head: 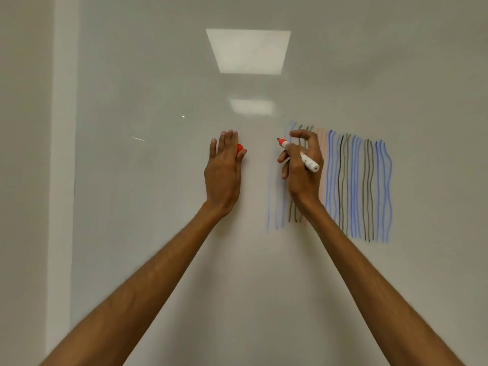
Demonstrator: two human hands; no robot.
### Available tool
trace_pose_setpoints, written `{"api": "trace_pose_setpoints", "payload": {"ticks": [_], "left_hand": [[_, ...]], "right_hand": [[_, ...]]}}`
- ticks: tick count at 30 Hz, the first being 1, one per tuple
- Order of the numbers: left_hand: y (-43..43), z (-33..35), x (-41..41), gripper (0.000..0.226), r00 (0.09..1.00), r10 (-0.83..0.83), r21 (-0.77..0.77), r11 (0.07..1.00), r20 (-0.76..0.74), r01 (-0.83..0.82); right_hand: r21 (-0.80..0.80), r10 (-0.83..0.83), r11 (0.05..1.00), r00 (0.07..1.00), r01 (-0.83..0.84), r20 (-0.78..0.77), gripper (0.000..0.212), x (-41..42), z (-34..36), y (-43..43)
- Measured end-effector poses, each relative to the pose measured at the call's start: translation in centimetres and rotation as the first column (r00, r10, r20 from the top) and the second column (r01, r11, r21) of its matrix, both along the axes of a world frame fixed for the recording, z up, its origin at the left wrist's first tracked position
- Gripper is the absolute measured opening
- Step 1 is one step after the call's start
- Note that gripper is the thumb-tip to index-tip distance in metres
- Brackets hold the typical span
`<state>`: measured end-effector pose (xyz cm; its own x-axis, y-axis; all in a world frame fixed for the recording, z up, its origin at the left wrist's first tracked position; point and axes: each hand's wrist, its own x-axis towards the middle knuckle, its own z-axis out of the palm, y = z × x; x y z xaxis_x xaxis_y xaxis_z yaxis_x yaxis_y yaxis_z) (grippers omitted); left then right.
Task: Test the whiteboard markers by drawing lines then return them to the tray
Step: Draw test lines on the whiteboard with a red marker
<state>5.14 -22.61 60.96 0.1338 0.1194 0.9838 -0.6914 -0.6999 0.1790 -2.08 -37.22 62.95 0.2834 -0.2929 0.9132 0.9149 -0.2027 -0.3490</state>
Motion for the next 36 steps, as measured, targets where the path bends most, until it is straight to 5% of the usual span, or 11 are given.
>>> {"api": "trace_pose_setpoints", "payload": {"ticks": [13, 24, 36], "left_hand": [[-0.2, -0.5, 3.4, 0.043, 0.969, 0.031, -0.001, 1.0, 0.246, -0.031], [-0.2, -0.4, 3.5, 0.042, 0.95, 0.081, -0.009, 0.997, 0.302, -0.082], [-0.1, -0.7, 3.1, 0.041, 0.961, 0.045, -0.001, 0.999, 0.273, -0.046]], "right_hand": [[-0.076, -0.087, 0.992, 0.986, 0.098, 0.142, 0.011, 2.6, 3.8, -0.2], [-0.111, -0.156, 0.977, 0.962, 0.184, 0.226, 0.014, 4.2, 4.5, 0.0], [-0.199, -0.139, 0.966, 0.98, 0.165, 0.14, 0.017, 3.4, 1.4, -0.6]]}}
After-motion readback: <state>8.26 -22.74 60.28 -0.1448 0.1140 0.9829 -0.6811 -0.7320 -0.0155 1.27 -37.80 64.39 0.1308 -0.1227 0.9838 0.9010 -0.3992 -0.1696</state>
